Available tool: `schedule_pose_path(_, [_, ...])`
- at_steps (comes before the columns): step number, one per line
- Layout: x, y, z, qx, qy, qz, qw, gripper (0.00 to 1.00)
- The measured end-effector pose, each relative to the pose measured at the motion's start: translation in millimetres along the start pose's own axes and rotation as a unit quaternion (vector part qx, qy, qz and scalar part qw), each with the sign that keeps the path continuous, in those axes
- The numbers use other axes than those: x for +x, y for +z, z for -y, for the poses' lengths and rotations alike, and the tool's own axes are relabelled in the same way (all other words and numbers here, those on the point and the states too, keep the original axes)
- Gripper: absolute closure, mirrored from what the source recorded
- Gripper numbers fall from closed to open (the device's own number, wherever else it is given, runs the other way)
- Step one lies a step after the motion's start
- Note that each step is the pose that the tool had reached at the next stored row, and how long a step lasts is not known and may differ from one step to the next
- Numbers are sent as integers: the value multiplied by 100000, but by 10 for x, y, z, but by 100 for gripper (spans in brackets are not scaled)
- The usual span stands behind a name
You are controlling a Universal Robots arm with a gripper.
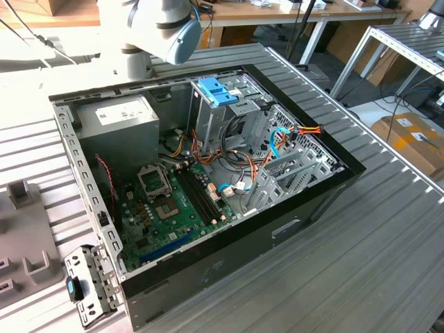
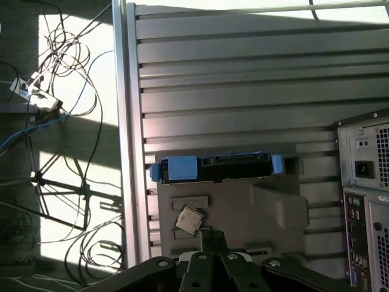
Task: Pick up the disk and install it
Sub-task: 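Reach for the disk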
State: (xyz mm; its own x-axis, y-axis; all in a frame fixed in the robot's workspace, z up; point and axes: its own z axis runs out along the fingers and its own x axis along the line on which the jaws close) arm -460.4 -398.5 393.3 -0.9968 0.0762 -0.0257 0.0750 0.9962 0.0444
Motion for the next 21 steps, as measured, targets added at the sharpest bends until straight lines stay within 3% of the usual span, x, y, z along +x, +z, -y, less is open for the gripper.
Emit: schedule_pose_path(21, [260,-7,19,-1,4,0,100000,89])
